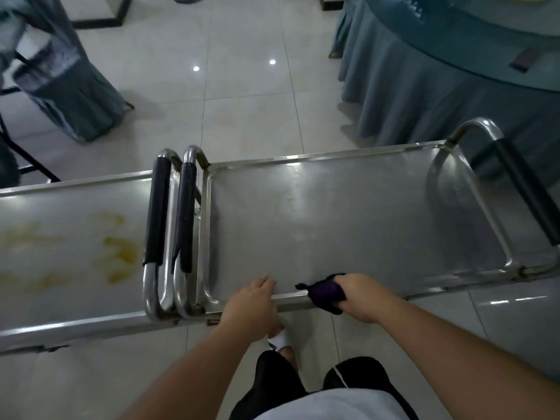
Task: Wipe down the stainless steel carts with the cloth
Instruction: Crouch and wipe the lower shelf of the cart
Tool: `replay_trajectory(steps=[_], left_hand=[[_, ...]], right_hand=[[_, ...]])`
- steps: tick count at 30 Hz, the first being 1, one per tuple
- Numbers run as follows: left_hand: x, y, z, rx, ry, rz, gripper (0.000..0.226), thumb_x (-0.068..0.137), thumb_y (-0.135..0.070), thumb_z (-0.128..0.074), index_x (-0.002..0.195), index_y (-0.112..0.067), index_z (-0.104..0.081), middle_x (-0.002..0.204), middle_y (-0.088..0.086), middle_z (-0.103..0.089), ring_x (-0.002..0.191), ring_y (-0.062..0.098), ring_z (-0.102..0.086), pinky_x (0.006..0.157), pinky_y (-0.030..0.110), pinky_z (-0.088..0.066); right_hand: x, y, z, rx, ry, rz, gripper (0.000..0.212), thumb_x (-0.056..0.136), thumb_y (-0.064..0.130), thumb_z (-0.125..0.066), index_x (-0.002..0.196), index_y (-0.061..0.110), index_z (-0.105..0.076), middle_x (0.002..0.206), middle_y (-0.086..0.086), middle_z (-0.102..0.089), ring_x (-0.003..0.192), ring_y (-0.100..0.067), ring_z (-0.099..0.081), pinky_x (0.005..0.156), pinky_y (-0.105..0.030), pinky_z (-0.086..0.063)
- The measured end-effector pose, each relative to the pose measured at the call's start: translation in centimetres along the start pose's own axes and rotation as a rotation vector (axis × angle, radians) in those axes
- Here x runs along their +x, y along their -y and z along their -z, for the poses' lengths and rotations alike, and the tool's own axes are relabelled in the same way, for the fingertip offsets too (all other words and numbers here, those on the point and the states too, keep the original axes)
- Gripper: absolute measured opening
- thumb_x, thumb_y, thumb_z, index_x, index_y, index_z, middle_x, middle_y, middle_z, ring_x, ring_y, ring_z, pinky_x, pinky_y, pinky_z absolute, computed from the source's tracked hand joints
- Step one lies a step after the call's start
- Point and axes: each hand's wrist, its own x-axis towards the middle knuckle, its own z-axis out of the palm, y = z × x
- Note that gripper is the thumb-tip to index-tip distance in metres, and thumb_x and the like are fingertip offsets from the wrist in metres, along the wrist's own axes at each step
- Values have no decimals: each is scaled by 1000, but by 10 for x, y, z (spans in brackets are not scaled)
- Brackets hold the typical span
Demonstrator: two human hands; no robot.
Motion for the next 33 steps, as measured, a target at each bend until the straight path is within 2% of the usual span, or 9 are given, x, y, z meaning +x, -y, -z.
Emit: replay_trajectory(steps=[5, 8, 11, 18, 27, 33], left_hand=[[-42, -33, -22, 43, -12, 52, 53, 103, -36, -47, 155, -24, -43, 157, 0, -48, 137, 28, -52, 108, 42, -44], [-73, -57, -41, 41, -10, 119, 54, 102, -35, -48, 154, -21, -44, 156, 2, -48, 140, 29, -49, 110, 44, -43], [-107, -83, -63, 30, 11, 149, 58, 100, -38, -51, 155, -21, -43, 158, 2, -46, 144, 28, -45, 113, 46, -42], [-161, -107, -100, 7, -2, 159, 62, 102, -32, -48, 162, -22, -36, 164, 2, -41, 149, 27, -40, 118, 47, -39], [-191, -63, -121, 7, 0, 147, 62, 100, -36, -47, 160, -23, -38, 159, 3, -46, 142, 29, -47, 110, 47, -45], [-212, -2, -140, 7, 63, 132, 57, 102, -36, -47, 158, -23, -40, 155, 4, -48, 137, 30, -50, 104, 45, -48]], right_hand=[[-39, -2, 4, -17, -28, -2, 24, 96, 33, -64, 116, 21, -62, 116, -7, -69, 101, -30, -68, 79, -36, -54], [-72, -7, -3, -80, -55, 53, 26, 94, 35, -64, 118, 24, -61, 116, -4, -68, 103, -29, -67, 84, -39, -56], [-106, -14, -19, -146, -35, 100, 23, 94, 37, -65, 111, 24, -57, 113, -3, -67, 101, -27, -65, 87, -43, -57], [-167, -25, -54, -185, -35, 95, 21, 95, 36, -65, 112, 28, -57, 106, 3, -65, 95, -22, -65, 86, -41, -58], [-185, 7, -79, -243, -6, 57, 20, 96, 37, -63, 109, 26, -55, 101, 3, -62, 91, -21, -63, 82, -39, -58], [-178, 65, -115, -231, 22, 7, 29, 95, 36, -63, 122, 26, -57, 109, 0, -67, 96, -22, -66, 83, -40, -59]])
